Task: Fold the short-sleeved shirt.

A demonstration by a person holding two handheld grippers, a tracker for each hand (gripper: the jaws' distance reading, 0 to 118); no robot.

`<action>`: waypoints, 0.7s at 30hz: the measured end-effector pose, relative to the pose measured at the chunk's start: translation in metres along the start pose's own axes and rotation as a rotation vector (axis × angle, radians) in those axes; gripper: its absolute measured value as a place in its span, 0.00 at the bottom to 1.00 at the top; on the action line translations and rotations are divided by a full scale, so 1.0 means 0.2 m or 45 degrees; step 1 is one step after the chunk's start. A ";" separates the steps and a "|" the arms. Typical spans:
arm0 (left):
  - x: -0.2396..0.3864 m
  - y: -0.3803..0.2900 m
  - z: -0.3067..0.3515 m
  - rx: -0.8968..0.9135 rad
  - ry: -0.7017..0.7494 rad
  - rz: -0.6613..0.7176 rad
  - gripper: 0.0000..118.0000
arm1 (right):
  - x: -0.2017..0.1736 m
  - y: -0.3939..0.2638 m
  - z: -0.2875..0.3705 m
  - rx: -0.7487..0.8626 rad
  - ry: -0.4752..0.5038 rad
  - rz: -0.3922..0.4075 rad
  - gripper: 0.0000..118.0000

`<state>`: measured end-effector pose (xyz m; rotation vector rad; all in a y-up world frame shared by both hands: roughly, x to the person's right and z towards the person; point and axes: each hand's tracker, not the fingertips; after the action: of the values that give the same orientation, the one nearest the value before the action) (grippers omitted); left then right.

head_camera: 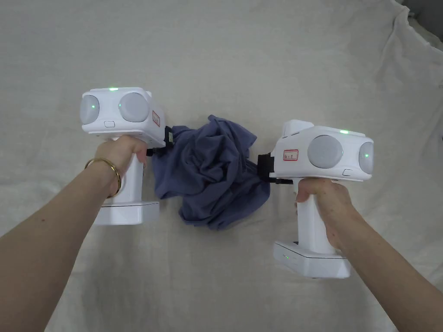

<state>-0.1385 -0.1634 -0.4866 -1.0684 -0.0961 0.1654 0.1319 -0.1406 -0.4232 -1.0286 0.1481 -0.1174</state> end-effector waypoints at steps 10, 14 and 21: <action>-0.12 0.08 0.46 0.252 -0.037 0.035 0.00 | 0.10 0.09 0.35 0.087 0.136 -0.190 0.05; -0.19 0.11 0.78 0.396 0.014 0.020 0.00 | 0.12 0.14 0.64 0.219 0.090 -0.165 0.05; -0.35 0.07 1.38 0.677 0.109 0.038 0.00 | 0.19 0.16 1.20 0.482 -0.005 -0.147 0.05</action>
<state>-0.2529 0.0696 -0.3666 -0.5459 0.0412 0.1605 0.2121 0.0713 -0.3314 -0.6594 0.0595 -0.2389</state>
